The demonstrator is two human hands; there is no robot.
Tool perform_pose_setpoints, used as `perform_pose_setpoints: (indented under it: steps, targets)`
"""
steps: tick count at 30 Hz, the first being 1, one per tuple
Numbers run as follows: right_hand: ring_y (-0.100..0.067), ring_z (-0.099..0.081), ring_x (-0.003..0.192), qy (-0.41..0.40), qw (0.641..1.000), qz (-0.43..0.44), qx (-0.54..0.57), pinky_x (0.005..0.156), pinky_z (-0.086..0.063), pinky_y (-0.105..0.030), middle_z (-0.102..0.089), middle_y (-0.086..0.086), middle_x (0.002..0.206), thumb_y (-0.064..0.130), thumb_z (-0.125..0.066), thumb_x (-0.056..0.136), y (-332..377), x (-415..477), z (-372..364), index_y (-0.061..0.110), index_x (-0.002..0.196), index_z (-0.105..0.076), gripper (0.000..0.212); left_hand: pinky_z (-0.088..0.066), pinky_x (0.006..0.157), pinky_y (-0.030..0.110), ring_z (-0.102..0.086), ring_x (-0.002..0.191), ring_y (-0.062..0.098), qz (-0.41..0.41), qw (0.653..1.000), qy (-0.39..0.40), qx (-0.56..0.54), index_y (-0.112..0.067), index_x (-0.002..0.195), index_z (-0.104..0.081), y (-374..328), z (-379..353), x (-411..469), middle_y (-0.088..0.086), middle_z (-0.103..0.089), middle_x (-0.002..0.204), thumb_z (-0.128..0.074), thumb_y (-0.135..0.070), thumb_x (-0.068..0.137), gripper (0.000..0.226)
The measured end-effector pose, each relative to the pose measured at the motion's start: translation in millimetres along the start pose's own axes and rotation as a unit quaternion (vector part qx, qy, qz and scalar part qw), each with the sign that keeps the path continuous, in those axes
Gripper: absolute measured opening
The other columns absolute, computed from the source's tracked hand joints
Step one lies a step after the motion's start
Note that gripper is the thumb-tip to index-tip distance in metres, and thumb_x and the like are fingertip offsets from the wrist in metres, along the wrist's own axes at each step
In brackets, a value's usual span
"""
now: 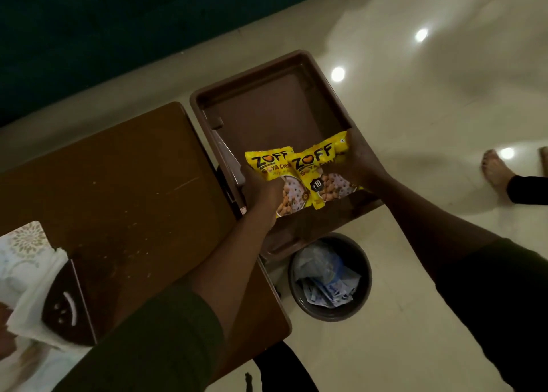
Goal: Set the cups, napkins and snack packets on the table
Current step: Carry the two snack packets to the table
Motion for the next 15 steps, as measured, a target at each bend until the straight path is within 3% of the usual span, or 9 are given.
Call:
perform_pose_setpoints:
  steps: [2, 5, 9, 15]
  targets:
    - [-0.003, -0.065, 0.083, -0.020, 0.999, -0.015, 0.036, 0.069, -0.052, -0.019, -0.065, 0.005, 0.096, 0.024, -0.083, 0.071, -0.3, -3.3, 6.3, 0.018, 0.108, -0.043, 0.055, -0.051, 0.087, 0.037, -0.058, 0.114, 0.033, -0.024, 0.999, -0.009, -0.020, -0.012, 0.138, -0.035, -6.1, 4.7, -1.4, 0.014, -0.056, 0.130, -0.066, -0.010, 0.083, 0.063]
    - [-0.020, -0.065, 0.090, -0.063, 0.995, -0.029, 0.070, 0.076, -0.051, -0.032, -0.063, 0.006, 0.094, 0.028, -0.081, 0.072, 6.8, -3.2, 18.0, 0.026, 0.105, -0.041, 0.052, -0.054, 0.088, 0.045, -0.060, 0.108, 0.031, -0.058, 0.998, -0.017, -0.031, -0.014, 0.127, -0.043, -17.4, 17.4, -5.7, 0.008, -0.060, 0.120, -0.068, -0.012, 0.081, 0.053]
    - [-0.025, -0.066, 0.099, -0.071, 0.992, -0.027, 0.104, 0.088, -0.055, -0.048, -0.067, 0.001, 0.103, 0.030, -0.079, 0.071, 33.3, -1.9, 23.1, 0.028, 0.109, -0.043, 0.052, -0.056, 0.086, 0.047, -0.062, 0.106, 0.029, -0.078, 0.993, -0.029, -0.084, -0.013, 0.118, -0.049, -27.9, 50.3, -5.6, 0.006, -0.060, 0.118, -0.069, -0.014, 0.082, 0.042]
    - [-0.017, -0.066, 0.097, -0.076, 0.988, -0.005, 0.136, 0.089, -0.055, -0.046, -0.067, 0.007, 0.102, 0.033, -0.080, 0.069, 85.1, -4.9, 4.8, 0.029, 0.107, -0.046, 0.051, -0.055, 0.088, 0.041, -0.066, 0.102, 0.025, -0.103, 0.976, -0.039, -0.187, -0.011, 0.117, -0.058, -25.8, 117.9, -5.1, 0.008, -0.067, 0.115, -0.064, -0.007, 0.087, 0.031]
Point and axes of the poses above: each hand's wrist, its own x-axis towards the middle knuckle, its own z-axis out of the back of the hand, y = z × x, the point moved 5 cm from there along x, towards the middle knuckle
